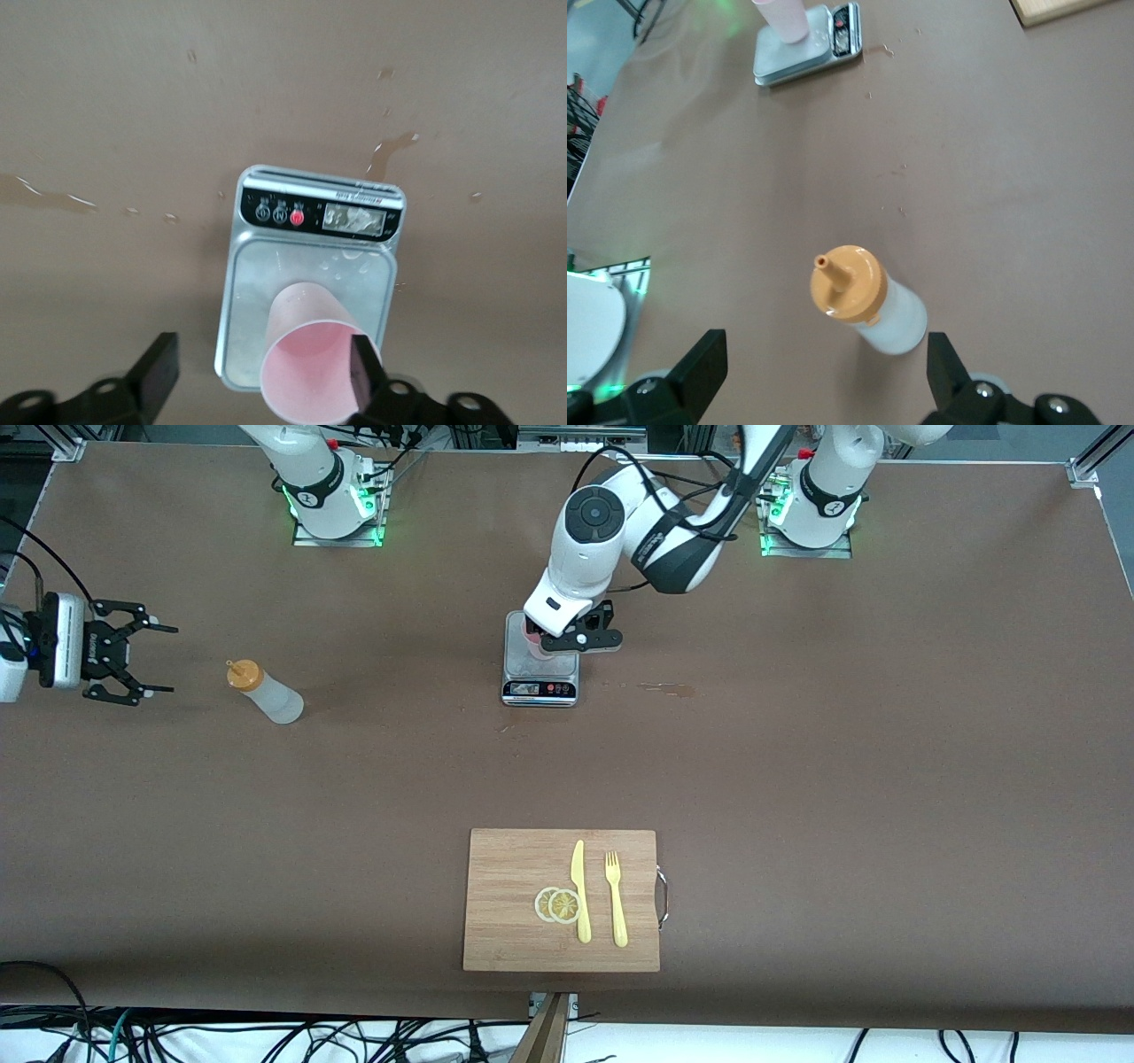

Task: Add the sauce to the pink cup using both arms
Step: 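Release the cup on the scale while the right gripper grasps the bottle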

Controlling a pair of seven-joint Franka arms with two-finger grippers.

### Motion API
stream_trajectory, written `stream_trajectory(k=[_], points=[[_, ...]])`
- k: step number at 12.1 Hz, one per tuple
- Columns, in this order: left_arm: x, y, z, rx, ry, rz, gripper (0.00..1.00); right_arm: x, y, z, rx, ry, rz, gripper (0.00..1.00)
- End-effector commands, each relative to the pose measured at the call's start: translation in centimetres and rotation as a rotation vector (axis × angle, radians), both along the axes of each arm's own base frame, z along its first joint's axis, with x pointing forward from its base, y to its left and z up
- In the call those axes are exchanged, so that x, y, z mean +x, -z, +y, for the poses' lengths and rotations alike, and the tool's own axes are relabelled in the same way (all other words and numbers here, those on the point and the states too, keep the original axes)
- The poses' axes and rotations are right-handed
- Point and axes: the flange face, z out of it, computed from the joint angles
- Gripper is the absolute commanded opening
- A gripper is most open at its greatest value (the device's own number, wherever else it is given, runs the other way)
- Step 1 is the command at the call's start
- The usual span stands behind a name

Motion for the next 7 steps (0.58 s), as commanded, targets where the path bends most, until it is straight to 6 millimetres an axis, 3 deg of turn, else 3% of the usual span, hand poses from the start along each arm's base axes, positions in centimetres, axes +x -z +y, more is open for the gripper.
stream_trajectory(k=[1,2,4,7], points=[[3.8,-7.8,4.8,-0.031,0.034,-0.009,1.00,-0.1,6.2,-1.5,0.138,-0.046,-0.058,1.00],[6.2,-9.8,8.1,-0.026,-0.005,-0.012,1.00,-0.3,8.7,-1.8,0.190,-0.058,-0.079,1.00],[9.4,-13.3,15.7,-0.033,0.077,-0.016,1.00,-0.9,13.4,-1.9,0.285,-0.074,-0.120,1.00],[12.7,-16.4,28.2,0.042,0.126,-0.025,1.00,-1.8,17.9,-1.1,0.400,-0.106,-0.172,1.00]])
